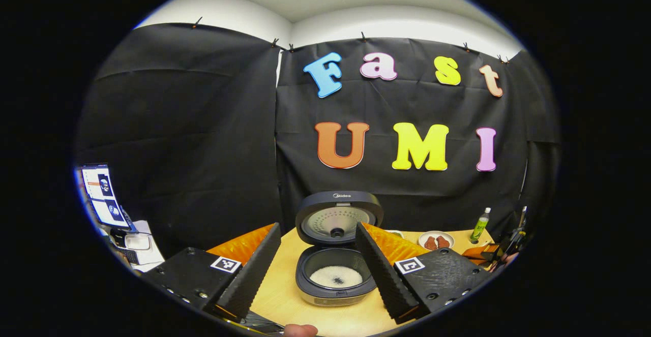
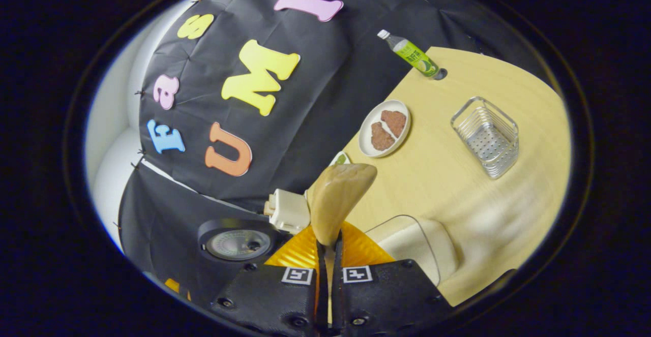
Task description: Close the left gripper, press the button to open the rice cooker; take a wooden spoon from the chopstick holder with the right hand, scoop a spoonful of rice and pour it into the rice cooker, then put the wooden spoon back into the chopstick holder.
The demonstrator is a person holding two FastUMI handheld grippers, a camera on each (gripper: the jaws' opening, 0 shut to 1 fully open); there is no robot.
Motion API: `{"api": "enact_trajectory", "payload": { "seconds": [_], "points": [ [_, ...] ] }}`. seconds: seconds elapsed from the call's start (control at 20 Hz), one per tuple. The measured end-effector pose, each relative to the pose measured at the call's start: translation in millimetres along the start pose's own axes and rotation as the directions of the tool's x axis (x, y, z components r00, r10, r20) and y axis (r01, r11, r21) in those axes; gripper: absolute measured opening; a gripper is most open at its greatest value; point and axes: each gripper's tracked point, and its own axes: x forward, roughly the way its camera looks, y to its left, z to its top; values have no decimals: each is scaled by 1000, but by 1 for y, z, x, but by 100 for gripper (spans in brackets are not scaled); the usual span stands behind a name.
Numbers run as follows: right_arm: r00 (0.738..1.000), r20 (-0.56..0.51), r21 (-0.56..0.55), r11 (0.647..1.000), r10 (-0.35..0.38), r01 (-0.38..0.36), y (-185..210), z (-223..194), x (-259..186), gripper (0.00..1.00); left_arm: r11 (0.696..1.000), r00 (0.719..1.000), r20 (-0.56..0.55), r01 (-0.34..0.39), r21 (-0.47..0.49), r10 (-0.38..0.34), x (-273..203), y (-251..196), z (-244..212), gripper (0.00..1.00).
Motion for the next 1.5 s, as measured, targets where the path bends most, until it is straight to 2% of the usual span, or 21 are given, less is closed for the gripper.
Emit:
{"api": "enact_trajectory", "payload": {
  "seconds": [0.2, 0.45, 0.65, 0.8, 1.0, 1.2, 1.35, 1.5],
  "points": [
    [996, -43, -22, 997, 79, -80, 61, -18, 16, 8, 999, 999, 7, -46, 9, 46, -7, 16, -5, 95],
    [985, -96, -173, 972, 146, -160, 135, -51, 57, 8, 995, 995, 10, -101, -16, 101, -25, 42, -7, 95],
    [979, -140, -240, 955, 146, -177, 162, -86, 100, 8, 986, 988, 1, -156, -59, 156, -40, 60, -10, 95],
    [981, -153, -342, 925, 116, -163, 165, -106, 126, 8, 981, 982, 7, -188, -47, 189, -45, 72, -9, 95],
    [985, -150, -492, 858, 80, -145, 167, -126, 148, 8, 980, 981, 3, -194, -39, 194, -49, 80, -8, 95],
    [989, -130, -635, 760, 72, -138, 177, -140, 157, 8, 984, 984, -12, -176, -23, 175, -48, 82, -10, 95],
    [990, -122, -695, 705, 73, -138, 183, -151, 159, 8, 986, 986, -17, -164, -23, 164, -46, 83, -11, 95],
    [990, -123, -733, 667, 65, -134, 181, -155, 161, 8, 988, 988, -23, -151, -23, 150, -43, 82, -13, 95]
  ]
}}
